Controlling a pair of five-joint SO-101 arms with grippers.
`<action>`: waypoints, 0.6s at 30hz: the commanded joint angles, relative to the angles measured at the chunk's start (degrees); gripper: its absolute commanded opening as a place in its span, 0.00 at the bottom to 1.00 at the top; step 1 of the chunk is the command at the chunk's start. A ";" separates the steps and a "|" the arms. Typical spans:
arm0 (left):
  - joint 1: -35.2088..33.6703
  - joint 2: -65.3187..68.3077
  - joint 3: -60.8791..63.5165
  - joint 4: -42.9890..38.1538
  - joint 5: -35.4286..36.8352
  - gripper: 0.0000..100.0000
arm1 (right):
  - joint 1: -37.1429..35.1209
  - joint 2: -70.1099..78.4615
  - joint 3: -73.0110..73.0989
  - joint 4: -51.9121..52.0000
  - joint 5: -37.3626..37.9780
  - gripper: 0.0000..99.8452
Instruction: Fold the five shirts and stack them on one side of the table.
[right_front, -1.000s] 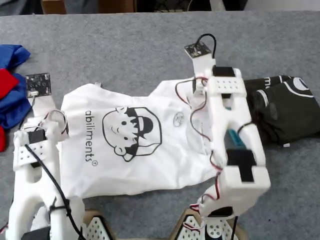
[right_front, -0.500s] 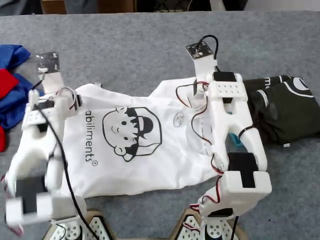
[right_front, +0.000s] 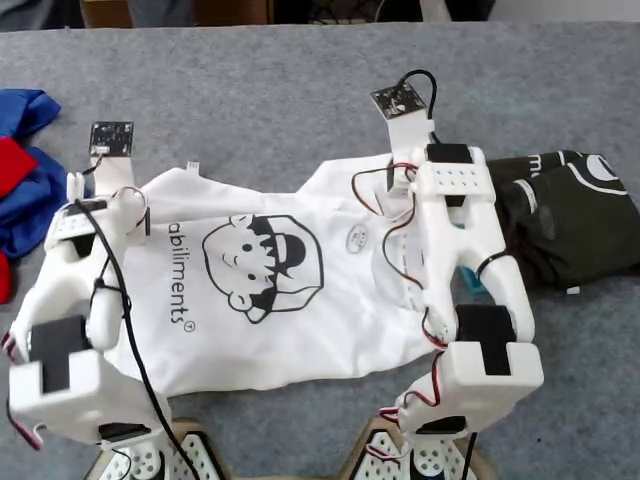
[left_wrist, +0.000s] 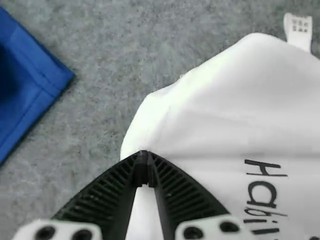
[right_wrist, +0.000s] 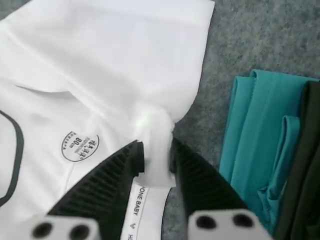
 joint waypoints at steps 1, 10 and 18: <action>-0.84 -9.76 4.97 0.35 1.23 0.03 | 0.44 -2.77 -0.04 -0.53 0.53 0.05; 0.84 -28.13 18.77 0.26 0.53 0.03 | 0.79 -12.00 4.18 -0.35 0.09 0.05; -1.89 -28.84 9.89 0.18 7.74 0.12 | 2.64 -14.81 4.26 -0.88 -4.40 0.27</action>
